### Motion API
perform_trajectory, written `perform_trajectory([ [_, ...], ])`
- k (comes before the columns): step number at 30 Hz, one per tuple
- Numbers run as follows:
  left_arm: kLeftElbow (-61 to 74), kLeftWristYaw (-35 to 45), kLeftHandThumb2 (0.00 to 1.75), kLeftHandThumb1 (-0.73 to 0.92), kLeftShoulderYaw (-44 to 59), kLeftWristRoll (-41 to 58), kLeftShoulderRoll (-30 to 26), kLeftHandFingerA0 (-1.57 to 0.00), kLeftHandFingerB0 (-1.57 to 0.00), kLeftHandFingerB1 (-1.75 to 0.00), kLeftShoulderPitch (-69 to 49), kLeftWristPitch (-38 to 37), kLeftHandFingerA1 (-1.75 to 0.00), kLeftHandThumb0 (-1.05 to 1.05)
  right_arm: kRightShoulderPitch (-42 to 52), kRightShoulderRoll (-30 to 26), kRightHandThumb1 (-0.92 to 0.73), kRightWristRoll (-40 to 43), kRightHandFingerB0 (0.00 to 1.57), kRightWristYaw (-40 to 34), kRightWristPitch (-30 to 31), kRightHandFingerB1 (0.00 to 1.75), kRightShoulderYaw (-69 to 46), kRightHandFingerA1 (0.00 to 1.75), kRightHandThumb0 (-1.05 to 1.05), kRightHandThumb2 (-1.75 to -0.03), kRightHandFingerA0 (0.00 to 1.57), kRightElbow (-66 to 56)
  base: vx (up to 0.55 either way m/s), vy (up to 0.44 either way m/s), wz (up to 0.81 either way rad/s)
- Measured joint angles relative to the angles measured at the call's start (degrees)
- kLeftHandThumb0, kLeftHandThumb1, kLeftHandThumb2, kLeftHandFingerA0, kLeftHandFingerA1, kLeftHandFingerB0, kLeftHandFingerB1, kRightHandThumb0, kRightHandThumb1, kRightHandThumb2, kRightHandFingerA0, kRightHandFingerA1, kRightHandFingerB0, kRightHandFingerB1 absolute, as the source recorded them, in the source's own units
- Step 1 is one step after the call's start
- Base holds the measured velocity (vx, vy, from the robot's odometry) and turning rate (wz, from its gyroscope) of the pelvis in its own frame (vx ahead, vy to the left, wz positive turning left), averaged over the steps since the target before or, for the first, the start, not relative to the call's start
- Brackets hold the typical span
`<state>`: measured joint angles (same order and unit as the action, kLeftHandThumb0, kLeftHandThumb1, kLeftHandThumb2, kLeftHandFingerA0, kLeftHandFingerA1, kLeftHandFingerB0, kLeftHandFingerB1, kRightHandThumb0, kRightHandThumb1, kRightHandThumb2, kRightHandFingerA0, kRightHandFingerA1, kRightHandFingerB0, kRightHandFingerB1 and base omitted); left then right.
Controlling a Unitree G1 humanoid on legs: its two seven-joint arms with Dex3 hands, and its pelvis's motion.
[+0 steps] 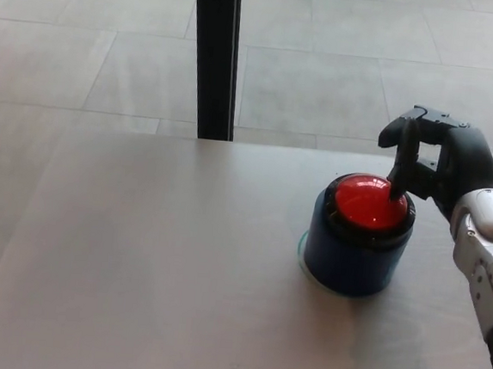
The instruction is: The robot uses its right hand to press the red button kept in the middle of the desk
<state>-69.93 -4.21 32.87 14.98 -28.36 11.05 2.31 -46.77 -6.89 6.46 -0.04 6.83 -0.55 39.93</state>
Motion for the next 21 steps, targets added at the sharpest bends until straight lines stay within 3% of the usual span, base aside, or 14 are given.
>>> perform_trajectory([
  [2, 0.0, 0.0, 1.21, 0.87, 0.0, 0.0, 0.0, -0.49, -0.34, -1.17, 0.0, 0.0, -1.50, -0.36, -0.3, 0.3, -0.47, -0.4, 0.80, -0.5, 0.0, 1.53, -0.1, 1.75, -0.15, -1.28, 0.91, 0.4, 0.00, 0.000, 0.00],
  [3, 0.0, 0.0, 1.12, 0.92, -0.1, 0.0, 0.0, -0.49, -0.31, -1.09, 0.0, 0.0, -1.45, -0.35, -0.5, 0.4, -0.48, -0.6, 0.79, -0.6, 0.0, 1.53, -0.2, 1.75, -0.16, -1.27, 0.91, 0.6, 0.00, 0.000, 0.00],
  [5, 0.0, 0.0, 1.16, 0.92, -0.2, 0.0, 0.0, -0.47, -0.28, -1.08, 0.0, 0.0, -1.47, -0.35, -1.4, 0.6, -0.53, -0.9, 0.79, -0.7, -0.1, 1.52, -0.4, 1.74, -0.16, -1.18, 0.89, 1.6, 0.00, 0.000, 0.00],
  [10, 0.0, 0.3, 1.17, 0.91, -0.8, 0.0, 0.0, -0.47, -0.33, -1.08, -0.3, 0.0, -1.44, -0.35, -6.0, 0.8, -0.48, -1.6, 0.80, -0.7, -0.2, 1.57, -1.3, 1.75, -0.16, -1.26, 0.94, 4.3, 0.00, 0.000, 0.00],
  [11, 0.0, 0.3, 1.12, 0.92, -0.8, 0.0, 0.0, -0.50, -0.33, -1.08, -0.4, 0.0, -1.42, -0.35, -6.7, 0.8, -0.48, -1.7, 0.98, -0.6, -0.4, 1.26, -1.5, 1.43, -0.25, -1.17, 1.25, 4.9, 0.00, 0.000, 0.00],
  [13, -0.1, 0.3, 1.18, 0.90, -0.8, 0.0, 0.0, -0.48, -0.33, -1.11, -0.4, 0.0, -1.45, -0.35, -8.2, 0.4, -0.47, -1.8, 0.99, -0.4, -1.2, 1.23, -2.1, 1.39, -0.25, -1.17, 1.24, 6.6, 0.00, 0.000, 0.00],
  [14, -0.1, 0.3, 1.15, 0.92, -0.8, 0.0, 0.0, -0.48, -0.32, -1.06, -0.4, 0.0, -1.40, -0.34, -8.6, 0.2, -0.45, -1.8, 0.85, -0.3, -1.5, 1.46, -2.3, 1.75, -0.19, -1.26, 0.96, 7.1, 0.00, 0.000, 0.00],
  [15, -0.1, 0.3, 1.16, 0.92, -0.8, 0.0, 0.0, -0.48, -0.31, -1.04, -0.5, 0.0, -1.39, -0.34, -9.3, 0.0, -0.45, -1.9, 0.87, -0.2, -2.1, 1.44, -2.4, 1.75, -0.17, -1.27, 0.97, 7.6, 0.00, 0.000, 0.00],
  [16, -0.1, 0.3, 1.19, 0.90, -0.8, 0.0, 0.0, -0.48, -0.33, -1.07, -0.6, 0.0, -1.42, -0.35, -9.8, -0.3, -0.48, -2.1, 0.97, -0.1, -2.5, 1.23, -2.4, 1.40, -0.25, -1.17, 1.22, 7.8, 0.00, 0.000, 0.00],
  [17, -0.1, 0.3, 1.20, 0.89, -0.8, 0.0, 0.0, -0.49, -0.34, -1.08, -0.6, 0.0, -1.43, -0.35, -10.2, -0.5, -0.50, -2.1, 0.98, 0.1, -2.9, 1.22, -2.5, 1.39, -0.22, -1.19, 1.22, 7.8, 0.00, 0.000, 0.00],
  [18, -0.1, 0.3, 1.20, 0.89, -0.8, 0.0, 0.0, -0.49, -0.34, -1.08, -0.6, 0.0, -1.43, -0.35, -10.5, -0.6, -0.50, -2.2, 0.98, 0.2, -3.3, 1.22, -2.6, 1.39, -0.22, -1.19, 1.22, 7.8, 0.00, 0.000, 0.00],
  [19, -0.1, 0.3, 1.19, 0.89, -0.8, 0.0, 0.0, -0.48, -0.34, -1.10, -0.6, 0.0, -1.44, -0.35, -10.7, -0.6, -0.45, -2.3, 0.84, 0.3, -3.6, 1.49, -2.6, 1.75, -0.15, -1.27, 0.94, 7.9, 0.00, 0.000, 0.00],
  [21, -0.1, 0.3, 1.19, 0.90, -0.8, 0.0, 0.0, -0.49, -0.32, -1.11, -0.6, 0.0, -1.47, -0.35, -10.8, -0.6, -0.47, -2.5, 0.85, 0.4, -4.2, 1.48, -2.5, 1.70, -0.16, -1.25, 0.97, 8.0, 0.00, 0.000, 0.00],
])
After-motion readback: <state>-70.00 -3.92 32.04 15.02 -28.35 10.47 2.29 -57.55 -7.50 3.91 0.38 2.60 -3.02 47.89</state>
